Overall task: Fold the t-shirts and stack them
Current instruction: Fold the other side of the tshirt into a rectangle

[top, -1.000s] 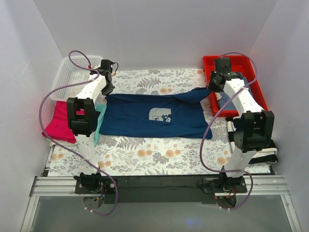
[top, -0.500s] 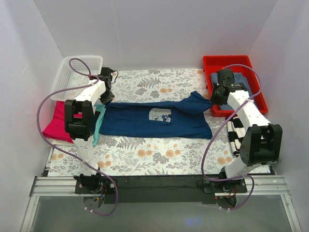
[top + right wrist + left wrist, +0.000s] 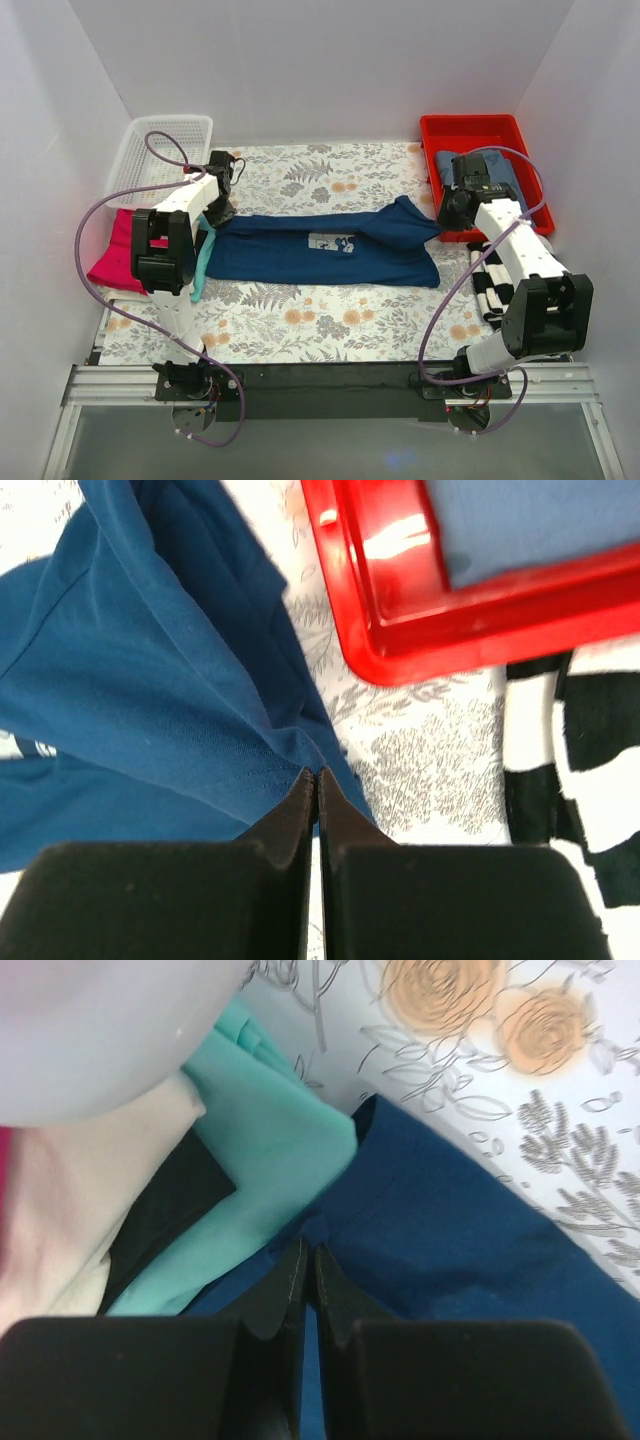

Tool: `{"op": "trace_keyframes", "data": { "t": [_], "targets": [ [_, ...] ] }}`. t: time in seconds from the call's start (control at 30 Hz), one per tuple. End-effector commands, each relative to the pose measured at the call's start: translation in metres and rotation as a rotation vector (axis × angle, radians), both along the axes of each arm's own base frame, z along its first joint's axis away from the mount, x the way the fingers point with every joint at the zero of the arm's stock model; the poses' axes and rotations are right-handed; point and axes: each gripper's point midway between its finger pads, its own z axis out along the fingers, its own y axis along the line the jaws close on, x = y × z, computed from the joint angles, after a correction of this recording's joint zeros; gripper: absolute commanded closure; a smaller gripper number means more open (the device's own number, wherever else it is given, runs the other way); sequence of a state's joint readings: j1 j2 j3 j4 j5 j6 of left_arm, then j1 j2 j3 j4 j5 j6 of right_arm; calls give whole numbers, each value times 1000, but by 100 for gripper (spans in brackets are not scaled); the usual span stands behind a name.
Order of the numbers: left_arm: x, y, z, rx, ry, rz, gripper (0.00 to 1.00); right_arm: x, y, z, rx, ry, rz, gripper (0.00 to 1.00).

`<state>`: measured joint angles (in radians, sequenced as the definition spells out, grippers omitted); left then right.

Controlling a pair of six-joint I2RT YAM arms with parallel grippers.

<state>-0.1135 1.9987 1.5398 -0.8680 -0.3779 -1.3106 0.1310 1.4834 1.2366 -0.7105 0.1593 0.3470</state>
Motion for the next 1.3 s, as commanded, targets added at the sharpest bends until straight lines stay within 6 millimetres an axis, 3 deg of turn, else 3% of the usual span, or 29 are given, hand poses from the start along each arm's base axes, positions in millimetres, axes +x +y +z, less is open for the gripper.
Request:
{"op": "trace_keyframes", "data": {
  "t": [0.0,0.27,0.4,0.53,0.7,0.8,0.9,0.93,1.03,1.13,1.27],
  "targets": [
    [-7,8,22,32,-44,23,100,-19,2,4,36,17,-7,99],
    [-16,12,5,57,5,19,100,-41,-1,-7,30,71,-13,99],
    [-13,12,-1,58,13,24,71,-58,-1,-26,30,151,-24,99],
    [-3,13,12,67,-31,27,56,-64,-8,-26,-6,159,-51,70],
    [11,10,38,54,-128,18,53,-55,-9,-8,-58,94,-42,65],
    [19,5,43,36,-151,3,53,-45,16,-6,-38,61,64,65],
    [23,-3,44,14,-161,-13,53,-39,54,-10,-51,40,204,65],
    [23,-8,44,-3,-163,-25,53,-42,71,-13,-62,43,274,66],
    [25,-20,44,-46,-176,-59,52,-41,98,-32,-69,78,387,67],
    [24,-27,39,-76,-172,-87,52,-35,119,-40,-54,68,469,67],
    [20,-30,31,-88,-146,-100,52,-30,128,-59,-79,109,541,67]
  ]
}}
